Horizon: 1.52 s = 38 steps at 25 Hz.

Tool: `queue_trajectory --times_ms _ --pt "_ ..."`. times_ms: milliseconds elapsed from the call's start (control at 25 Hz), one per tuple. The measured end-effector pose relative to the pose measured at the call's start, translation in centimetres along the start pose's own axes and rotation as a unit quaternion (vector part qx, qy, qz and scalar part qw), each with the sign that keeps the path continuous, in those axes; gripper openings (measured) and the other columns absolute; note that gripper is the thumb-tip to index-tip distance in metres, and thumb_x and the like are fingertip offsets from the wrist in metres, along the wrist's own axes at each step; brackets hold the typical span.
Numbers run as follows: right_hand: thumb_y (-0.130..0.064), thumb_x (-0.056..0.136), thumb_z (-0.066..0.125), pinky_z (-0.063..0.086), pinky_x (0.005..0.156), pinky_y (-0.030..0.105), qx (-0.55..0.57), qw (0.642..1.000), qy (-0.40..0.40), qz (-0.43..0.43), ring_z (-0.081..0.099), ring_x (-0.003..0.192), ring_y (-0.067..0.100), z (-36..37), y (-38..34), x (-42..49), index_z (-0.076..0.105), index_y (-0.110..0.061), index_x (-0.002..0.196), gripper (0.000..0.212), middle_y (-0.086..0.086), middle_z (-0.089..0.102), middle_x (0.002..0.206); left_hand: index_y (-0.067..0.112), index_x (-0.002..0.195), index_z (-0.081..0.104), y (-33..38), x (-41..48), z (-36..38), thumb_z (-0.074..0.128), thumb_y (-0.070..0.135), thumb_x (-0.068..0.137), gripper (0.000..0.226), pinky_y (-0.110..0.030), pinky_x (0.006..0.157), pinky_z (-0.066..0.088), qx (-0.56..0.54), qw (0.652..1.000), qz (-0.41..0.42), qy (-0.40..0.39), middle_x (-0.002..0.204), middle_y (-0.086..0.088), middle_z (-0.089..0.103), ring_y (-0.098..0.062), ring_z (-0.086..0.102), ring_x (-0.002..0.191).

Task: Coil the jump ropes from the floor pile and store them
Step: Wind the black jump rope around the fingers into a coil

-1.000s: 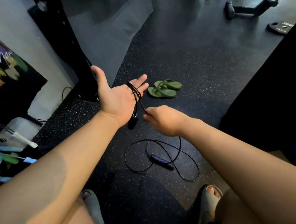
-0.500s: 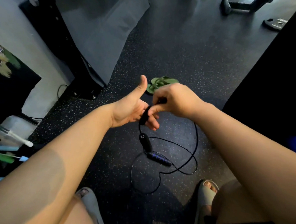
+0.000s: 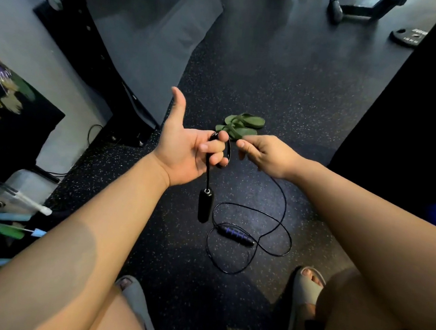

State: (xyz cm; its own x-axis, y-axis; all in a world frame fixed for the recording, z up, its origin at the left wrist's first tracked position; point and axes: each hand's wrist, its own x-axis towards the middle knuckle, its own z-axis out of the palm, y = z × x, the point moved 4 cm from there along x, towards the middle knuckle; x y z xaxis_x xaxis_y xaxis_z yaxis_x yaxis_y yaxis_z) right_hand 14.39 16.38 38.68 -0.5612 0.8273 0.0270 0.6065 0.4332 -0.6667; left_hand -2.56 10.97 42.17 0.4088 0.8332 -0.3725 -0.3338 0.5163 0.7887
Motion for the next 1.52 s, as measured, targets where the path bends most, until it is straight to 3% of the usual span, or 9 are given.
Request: queue_trajectory --times_ms 200,360,480,680,760,840,960,1120,1520 --pt "-0.04 0.105 0.038 0.052 0.06 0.035 -0.004 0.993 -0.098 0.059 0.06 0.057 0.015 2.7 0.5 -0.1 0.058 -0.018 0.089 0.034 0.003 0.057 0.066 -0.002 0.12 0.055 0.4 0.3 -1.1 0.026 0.103 0.063 0.123 -0.035 0.102 0.036 -0.145 0.984 0.103 0.016 0.079 -0.004 0.054 -0.026 0.056 0.078" --pt "-0.037 0.105 0.037 0.05 0.059 0.034 -0.018 0.987 -0.146 0.06 0.063 0.058 0.018 4.2 -1.1 -0.4 0.057 -0.011 0.099 0.033 0.002 0.06 0.069 -0.001 0.104 0.074 0.9 0.3 -2.0 0.021 0.1 0.069 0.119 -0.039 0.11 0.043 -0.169 0.967 0.182 0.052 0.11 -0.015 0.065 -0.035 0.063 0.106" --pt "-0.036 0.105 0.038 0.049 0.064 0.03 -0.08 0.985 -0.149 0.037 0.059 0.067 0.012 4.3 -2.5 -0.1 0.06 -0.013 0.101 0.033 -0.004 0.06 0.076 -0.004 0.12 0.06 0.9 0.6 -2.2 0.018 0.097 0.072 0.12 -0.042 0.113 0.041 -0.167 0.962 0.199 0.082 0.122 -0.021 0.065 -0.036 0.065 0.114" --pt "-0.038 0.102 0.045 0.042 0.063 0.035 -0.171 0.98 -0.078 -0.063 0.061 0.076 0.028 3.7 -4.1 0.2 0.063 -0.011 0.086 0.036 0.006 0.066 0.08 -0.005 0.151 0.03 -0.8 2.1 -3.6 0.001 0.095 0.072 0.13 -0.045 0.121 0.027 0.065 0.977 0.106 0.174 0.123 -0.016 0.071 -0.028 0.06 0.126" --pt "-0.041 0.099 0.052 0.037 0.059 0.032 -0.195 0.976 -0.037 -0.094 0.061 0.075 0.025 2.4 -4.8 0.1 0.068 -0.017 0.092 0.03 0.004 0.069 0.083 -0.003 0.145 0.046 -1.8 2.2 -3.2 -0.009 0.094 0.072 0.133 -0.045 0.122 0.022 0.182 0.972 0.047 0.14 0.115 -0.017 0.073 -0.022 0.061 0.121" --pt "-0.046 0.097 0.054 0.035 0.056 0.03 -0.21 0.972 -0.015 -0.105 0.058 0.07 0.02 1.4 -5.0 -0.1 0.071 -0.022 0.095 0.029 -0.002 0.069 0.083 0.007 0.101 0.078 -2.4 1.9 -1.8 -0.019 0.088 0.074 0.13 -0.034 0.111 0.031 0.263 0.962 -0.001 0.08 0.086 -0.014 0.074 -0.013 0.069 0.096" --pt "-0.052 0.094 0.055 0.036 0.052 0.029 -0.216 0.969 -0.011 -0.116 0.054 0.063 0.014 1.0 -4.8 -0.1 0.071 -0.025 0.09 0.032 -0.006 0.067 0.074 0.019 0.048 0.052 -2.7 1.3 -0.4 -0.024 0.077 0.081 0.101 -0.028 0.08 0.036 0.305 0.949 -0.035 0.064 0.064 -0.004 0.063 -0.009 0.064 0.064" --pt "-0.056 0.076 0.075 0.043 0.055 0.025 -0.136 0.986 0.004 -0.096 0.056 0.063 0.004 -0.1 -3.8 0.1 0.068 -0.026 0.084 0.032 -0.011 0.062 0.069 0.019 0.055 0.066 -4.0 1.4 -0.4 -0.018 0.087 0.072 0.109 -0.042 0.112 0.034 0.293 0.953 -0.072 -0.006 0.097 -0.027 0.07 -0.037 0.069 0.107" --pt "-0.042 0.101 0.05 0.04 0.054 0.021 0.013 0.999 0.03 0.019 0.052 0.052 0.003 0.2 2.0 0.3 0.063 -0.011 0.08 0.04 -0.003 0.051 0.063 0.001 0.091 0.062 -1.8 1.2 -0.3 0.007 0.105 0.057 0.122 -0.04 0.089 0.04 0.053 0.997 -0.036 -0.041 0.058 -0.002 0.042 -0.029 0.054 0.066"
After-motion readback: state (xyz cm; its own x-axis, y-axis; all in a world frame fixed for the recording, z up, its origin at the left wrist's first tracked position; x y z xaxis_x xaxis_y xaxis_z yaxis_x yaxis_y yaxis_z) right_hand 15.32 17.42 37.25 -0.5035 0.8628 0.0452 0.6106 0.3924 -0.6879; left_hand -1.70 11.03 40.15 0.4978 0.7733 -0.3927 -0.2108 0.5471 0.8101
